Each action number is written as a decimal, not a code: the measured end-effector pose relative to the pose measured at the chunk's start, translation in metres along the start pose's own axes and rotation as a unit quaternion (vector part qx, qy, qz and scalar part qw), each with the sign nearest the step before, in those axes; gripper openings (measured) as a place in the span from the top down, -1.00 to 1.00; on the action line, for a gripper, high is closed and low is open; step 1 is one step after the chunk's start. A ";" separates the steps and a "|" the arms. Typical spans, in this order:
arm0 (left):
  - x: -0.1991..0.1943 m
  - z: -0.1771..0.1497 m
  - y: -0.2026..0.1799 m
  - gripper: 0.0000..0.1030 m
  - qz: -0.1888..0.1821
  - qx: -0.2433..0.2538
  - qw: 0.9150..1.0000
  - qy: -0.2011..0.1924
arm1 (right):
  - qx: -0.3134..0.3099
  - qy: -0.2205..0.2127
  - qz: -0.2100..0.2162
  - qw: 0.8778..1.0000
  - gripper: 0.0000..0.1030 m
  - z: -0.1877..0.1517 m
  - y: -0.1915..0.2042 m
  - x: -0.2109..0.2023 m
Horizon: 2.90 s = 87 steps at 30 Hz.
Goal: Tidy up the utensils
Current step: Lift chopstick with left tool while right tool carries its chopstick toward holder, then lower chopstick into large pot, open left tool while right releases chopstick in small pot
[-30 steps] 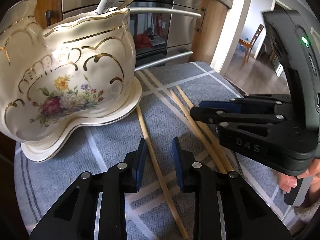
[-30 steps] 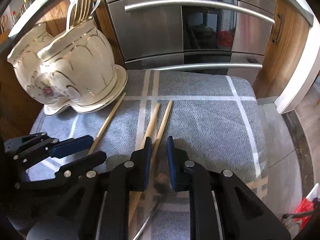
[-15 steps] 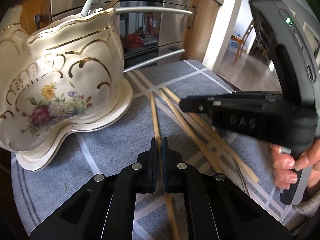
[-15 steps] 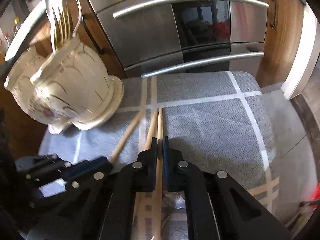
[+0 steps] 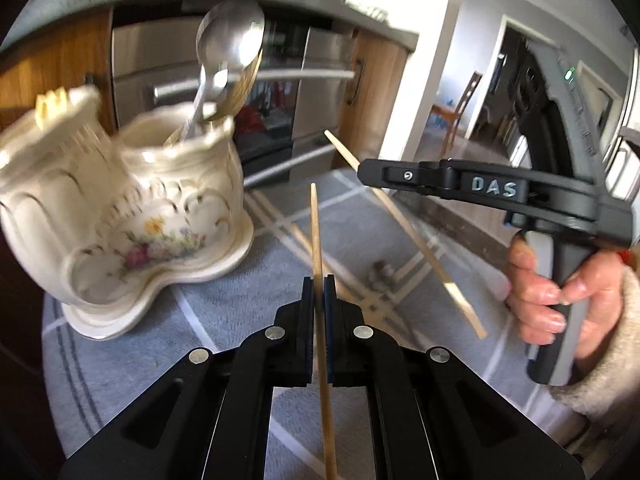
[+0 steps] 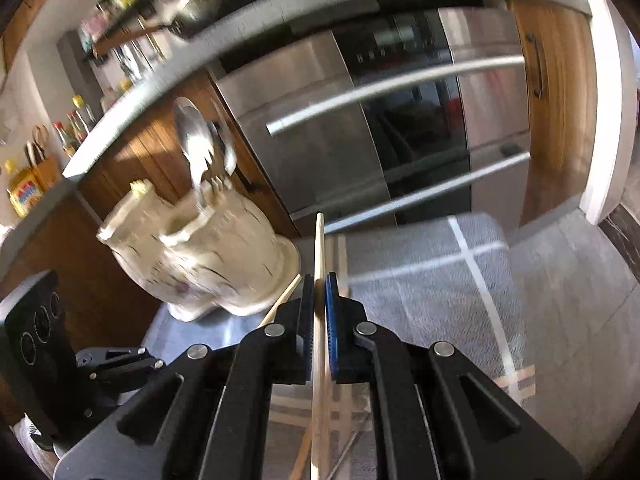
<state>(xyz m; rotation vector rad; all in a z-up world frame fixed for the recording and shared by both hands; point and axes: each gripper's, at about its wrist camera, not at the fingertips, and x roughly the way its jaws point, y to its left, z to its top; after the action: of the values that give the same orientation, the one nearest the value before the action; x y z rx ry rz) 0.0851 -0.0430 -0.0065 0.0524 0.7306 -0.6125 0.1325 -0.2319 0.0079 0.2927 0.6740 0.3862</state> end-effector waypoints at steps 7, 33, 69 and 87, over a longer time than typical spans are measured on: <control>-0.069 0.020 0.005 0.90 0.014 0.000 0.995 -0.099 | 0.002 -0.070 0.026 0.997 0.89 0.018 0.015 -0.034; -0.083 0.112 0.135 0.90 0.111 -0.040 0.954 -0.276 | -0.124 -0.273 0.045 0.953 0.89 0.099 0.148 0.028; -0.107 0.058 0.139 0.90 0.067 -0.049 0.968 -0.238 | -0.155 -0.215 0.022 0.964 0.90 0.041 0.113 0.008; -0.095 0.039 0.122 0.90 0.093 -0.032 0.976 -0.192 | -0.142 -0.170 0.020 0.975 0.91 0.021 0.104 0.010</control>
<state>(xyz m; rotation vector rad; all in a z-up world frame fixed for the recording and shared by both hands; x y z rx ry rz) 0.1207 0.0959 0.0637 -0.0565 0.3634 -0.4035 0.1277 -0.1381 0.0577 0.0953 0.2713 0.4533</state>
